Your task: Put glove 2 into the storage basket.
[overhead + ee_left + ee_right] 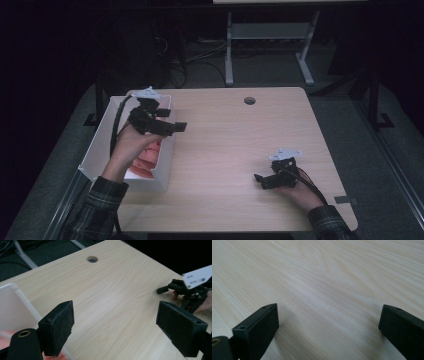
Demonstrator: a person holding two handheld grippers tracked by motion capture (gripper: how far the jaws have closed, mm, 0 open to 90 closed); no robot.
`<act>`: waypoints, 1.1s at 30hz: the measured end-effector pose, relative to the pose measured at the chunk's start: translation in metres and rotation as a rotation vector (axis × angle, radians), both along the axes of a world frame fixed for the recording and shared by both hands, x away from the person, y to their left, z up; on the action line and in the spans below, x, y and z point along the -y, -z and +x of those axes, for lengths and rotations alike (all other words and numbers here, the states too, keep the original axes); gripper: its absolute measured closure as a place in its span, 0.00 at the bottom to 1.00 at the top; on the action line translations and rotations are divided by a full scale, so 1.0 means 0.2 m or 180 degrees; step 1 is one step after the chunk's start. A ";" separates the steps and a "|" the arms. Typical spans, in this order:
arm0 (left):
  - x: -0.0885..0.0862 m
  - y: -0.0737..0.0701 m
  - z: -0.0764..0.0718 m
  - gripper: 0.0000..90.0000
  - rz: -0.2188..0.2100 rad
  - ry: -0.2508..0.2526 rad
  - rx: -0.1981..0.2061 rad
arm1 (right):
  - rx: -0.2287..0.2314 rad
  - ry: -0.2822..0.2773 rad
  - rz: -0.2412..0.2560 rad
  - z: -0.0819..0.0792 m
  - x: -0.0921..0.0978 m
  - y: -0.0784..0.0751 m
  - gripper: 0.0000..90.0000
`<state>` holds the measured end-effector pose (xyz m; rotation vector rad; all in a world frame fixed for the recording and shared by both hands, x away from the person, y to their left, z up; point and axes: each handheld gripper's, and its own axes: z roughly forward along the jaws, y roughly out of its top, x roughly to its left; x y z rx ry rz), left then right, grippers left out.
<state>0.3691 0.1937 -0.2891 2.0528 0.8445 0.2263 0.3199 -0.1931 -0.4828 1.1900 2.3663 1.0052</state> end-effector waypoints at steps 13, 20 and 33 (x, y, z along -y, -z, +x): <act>0.35 0.20 -0.07 0.16 0.0104 0.0265 -0.0010 | -0.0003 -0.0001 -0.0001 0.00 0.00 0.00 0.02; 0.46 0.36 -0.12 0.16 0.0238 0.0279 0.0059 | 0.0000 0.0001 0.0000 0.00 0.00 0.00 0.02; 0.51 0.71 -0.14 0.16 0.0392 0.0552 -0.0058 | 0.0002 -0.0001 -0.0003 0.00 0.00 0.00 0.02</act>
